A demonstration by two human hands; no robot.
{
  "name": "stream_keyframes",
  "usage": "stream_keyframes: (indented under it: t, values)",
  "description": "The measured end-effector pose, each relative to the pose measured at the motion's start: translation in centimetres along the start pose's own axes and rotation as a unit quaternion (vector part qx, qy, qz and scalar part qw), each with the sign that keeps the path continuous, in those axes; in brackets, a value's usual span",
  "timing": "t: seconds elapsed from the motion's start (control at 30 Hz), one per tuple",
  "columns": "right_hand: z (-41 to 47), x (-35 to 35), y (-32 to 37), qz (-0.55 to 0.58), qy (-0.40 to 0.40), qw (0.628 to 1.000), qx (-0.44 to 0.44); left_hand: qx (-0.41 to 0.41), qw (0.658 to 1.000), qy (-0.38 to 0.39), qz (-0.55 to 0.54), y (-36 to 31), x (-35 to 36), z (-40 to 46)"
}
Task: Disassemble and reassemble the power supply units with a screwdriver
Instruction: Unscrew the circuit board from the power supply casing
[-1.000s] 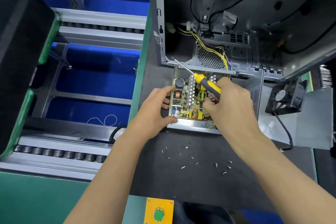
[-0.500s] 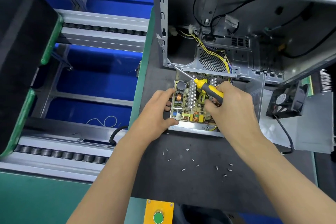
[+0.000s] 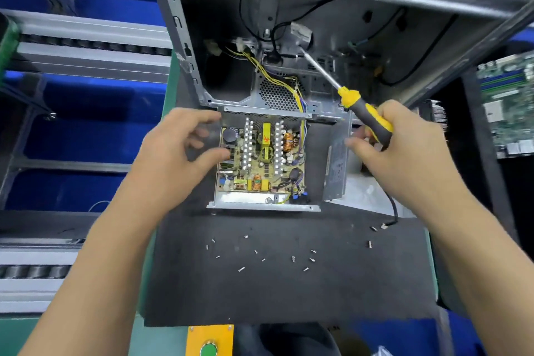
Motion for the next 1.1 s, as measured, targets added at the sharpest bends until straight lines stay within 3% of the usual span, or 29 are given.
stream_keyframes:
  t: [0.07, 0.17, 0.27, 0.3, 0.43, 0.53, 0.7, 0.8, 0.9, 1.1]
  values:
    - [-0.9, 1.8, -0.7, 0.0, 0.048, 0.999, 0.008, 0.094, 0.995, -0.006, 0.041, -4.3, 0.6, 0.7]
    - [-3.1, 2.2, -1.0, 0.103, -0.033, 0.993, 0.057, 0.168, 0.978, 0.048, 0.117, -7.7, 3.8, 1.5]
    - [-5.3, 5.0, -1.7, 0.365, -0.032, 0.917, 0.158, 0.164, 0.972, 0.076, 0.152, -8.0, 5.8, 1.7]
    - [-6.0, 6.0, -1.8, 0.394, -0.016, 0.903, 0.168, 0.167, 0.97, 0.07, 0.161, -8.0, 6.1, 1.6]
    - [-7.1, 6.7, -1.8, 0.261, -0.019, 0.957, 0.125, 0.154, 0.967, 0.033, 0.199, -7.4, 6.3, 1.2]
    - [-7.5, 6.8, -1.9, 0.189, -0.018, 0.977, 0.099, 0.115, 0.971, 0.0, 0.208, -6.6, 6.1, 1.0]
    - [-8.1, 7.2, -2.6, 0.17, -0.006, 0.979, 0.11, 0.061, 0.965, -0.032, 0.255, -6.3, 6.2, 1.2]
    - [-7.9, 7.7, -2.2, 0.196, -0.005, 0.975, 0.108, 0.032, 0.968, -0.012, 0.25, -5.6, 6.5, 1.3]
    - [-7.4, 8.7, -2.6, 0.213, -0.004, 0.967, 0.138, 0.027, 0.967, 0.024, 0.253, -5.1, 7.3, 1.5]
    - [-6.5, 10.2, -4.2, 0.213, 0.027, 0.955, 0.204, 0.031, 0.961, 0.014, 0.274, -5.0, 7.6, 1.9]
Point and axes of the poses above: each hand's wrist, its own z-axis towards the middle knuckle, its own x-axis out of the palm, y = z × x, the point moved 9 cm from there along z, towards the middle knuckle, and after that the axes turned 5 degrees about z, right-handed, at the moved point
